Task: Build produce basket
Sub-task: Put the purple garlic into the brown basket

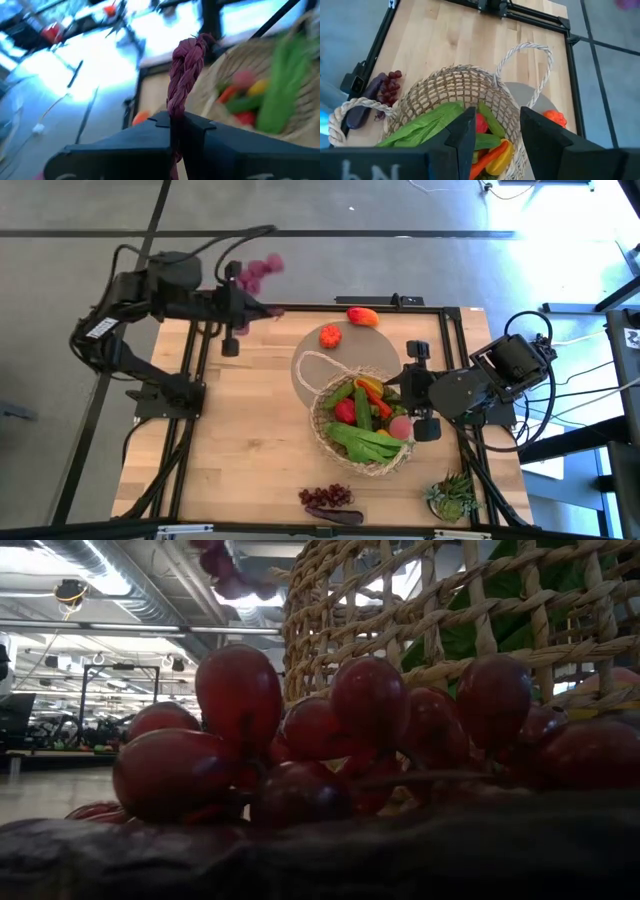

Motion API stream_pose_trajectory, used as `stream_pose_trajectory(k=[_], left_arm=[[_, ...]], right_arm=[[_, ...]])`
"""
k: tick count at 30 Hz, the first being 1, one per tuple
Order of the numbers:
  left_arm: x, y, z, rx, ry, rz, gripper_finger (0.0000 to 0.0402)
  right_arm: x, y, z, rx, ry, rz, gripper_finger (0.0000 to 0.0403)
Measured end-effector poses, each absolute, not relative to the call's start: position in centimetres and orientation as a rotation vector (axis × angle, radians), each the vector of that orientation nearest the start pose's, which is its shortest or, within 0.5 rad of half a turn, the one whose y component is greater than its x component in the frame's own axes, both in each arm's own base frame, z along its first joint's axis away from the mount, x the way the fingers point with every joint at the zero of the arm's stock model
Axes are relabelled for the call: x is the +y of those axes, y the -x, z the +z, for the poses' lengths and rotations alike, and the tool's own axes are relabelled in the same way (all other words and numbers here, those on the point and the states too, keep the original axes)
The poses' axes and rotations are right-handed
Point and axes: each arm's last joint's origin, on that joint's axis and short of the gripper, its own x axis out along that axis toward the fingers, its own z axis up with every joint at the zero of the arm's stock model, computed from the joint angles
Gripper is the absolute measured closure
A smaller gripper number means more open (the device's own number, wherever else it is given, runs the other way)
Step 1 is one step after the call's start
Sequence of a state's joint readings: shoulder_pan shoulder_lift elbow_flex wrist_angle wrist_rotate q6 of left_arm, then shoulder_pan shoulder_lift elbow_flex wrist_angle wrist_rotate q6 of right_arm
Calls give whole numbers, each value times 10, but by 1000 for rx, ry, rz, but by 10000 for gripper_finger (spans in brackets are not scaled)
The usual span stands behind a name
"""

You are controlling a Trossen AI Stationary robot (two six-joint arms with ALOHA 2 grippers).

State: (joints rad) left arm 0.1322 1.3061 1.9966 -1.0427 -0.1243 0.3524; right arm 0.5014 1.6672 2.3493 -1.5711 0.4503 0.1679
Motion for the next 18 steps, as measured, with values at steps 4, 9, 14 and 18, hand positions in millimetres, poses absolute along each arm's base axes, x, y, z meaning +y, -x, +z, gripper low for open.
stream_pose_trajectory(k=[4,9,14,18], left_arm=[[7,-191,542,232,-320,14,401],[-18,-194,556,54,-308,-167,401],[-42,-213,561,-57,-253,-328,401],[-63,-234,561,-143,-232,-479,401]], right_arm=[[112,-231,494,788,270,-11,256],[110,-232,495,766,330,-79,256],[109,-232,496,754,365,-117,256],[109,-232,496,755,373,-115,256]])
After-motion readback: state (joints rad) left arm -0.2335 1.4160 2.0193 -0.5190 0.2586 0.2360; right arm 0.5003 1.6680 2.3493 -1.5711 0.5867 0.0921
